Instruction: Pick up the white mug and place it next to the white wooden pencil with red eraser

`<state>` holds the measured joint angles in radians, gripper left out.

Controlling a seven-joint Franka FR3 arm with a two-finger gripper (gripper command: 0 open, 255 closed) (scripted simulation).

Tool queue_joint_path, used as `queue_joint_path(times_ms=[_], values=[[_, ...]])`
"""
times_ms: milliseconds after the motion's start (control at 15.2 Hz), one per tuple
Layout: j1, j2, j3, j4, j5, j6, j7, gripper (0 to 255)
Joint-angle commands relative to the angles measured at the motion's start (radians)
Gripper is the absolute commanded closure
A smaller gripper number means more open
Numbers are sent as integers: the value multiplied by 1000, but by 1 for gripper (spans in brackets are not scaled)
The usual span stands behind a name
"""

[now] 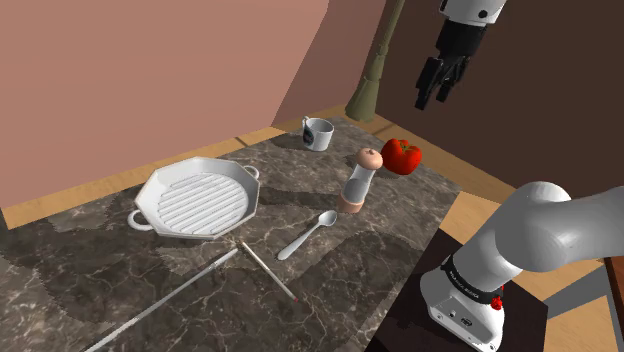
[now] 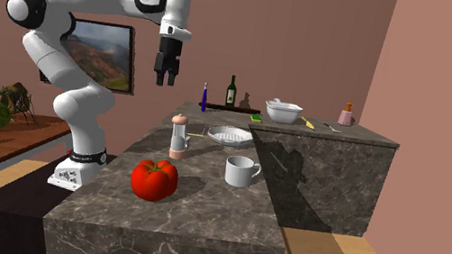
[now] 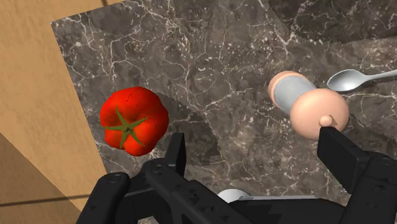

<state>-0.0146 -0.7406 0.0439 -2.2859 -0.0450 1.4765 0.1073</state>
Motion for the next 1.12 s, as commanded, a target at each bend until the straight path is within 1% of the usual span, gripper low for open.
queue_joint_path(times_ms=[0, 264, 528, 792, 1056], values=[[0, 0, 0, 0, 0, 0, 0, 0], [-1, 105, 0, -16, 0, 131, 5, 0], [-3, 225, 1, -10, -1, 254, 10, 0], [-5, 356, 3, 19, -4, 366, 16, 0], [-7, 496, 5, 70, -8, 463, 21, 0]])
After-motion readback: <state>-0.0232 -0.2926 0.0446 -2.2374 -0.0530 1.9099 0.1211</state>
